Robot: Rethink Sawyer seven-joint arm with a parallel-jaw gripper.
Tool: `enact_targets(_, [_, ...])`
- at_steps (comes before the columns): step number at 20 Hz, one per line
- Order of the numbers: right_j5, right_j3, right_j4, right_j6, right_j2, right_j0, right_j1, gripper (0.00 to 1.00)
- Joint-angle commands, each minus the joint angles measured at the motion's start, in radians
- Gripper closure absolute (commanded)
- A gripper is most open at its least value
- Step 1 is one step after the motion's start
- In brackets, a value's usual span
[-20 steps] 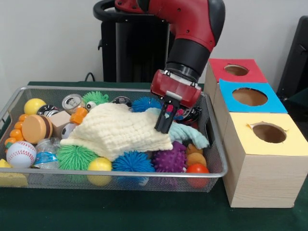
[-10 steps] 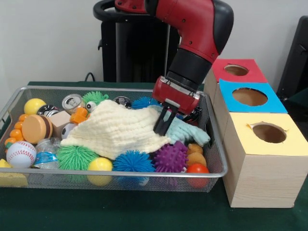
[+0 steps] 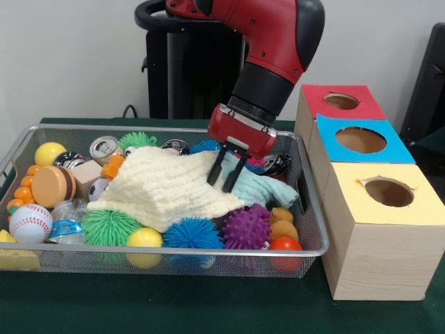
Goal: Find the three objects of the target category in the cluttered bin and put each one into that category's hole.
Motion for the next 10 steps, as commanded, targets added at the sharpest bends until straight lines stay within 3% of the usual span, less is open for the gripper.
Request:
enact_targets(1, [0.148,-0.045,-0.048,0.072,0.091,-0.012,0.022,0.0])
enact_targets(10, [0.154,-0.051,-0.06,0.078,0.094,-0.013,0.024,0.0])
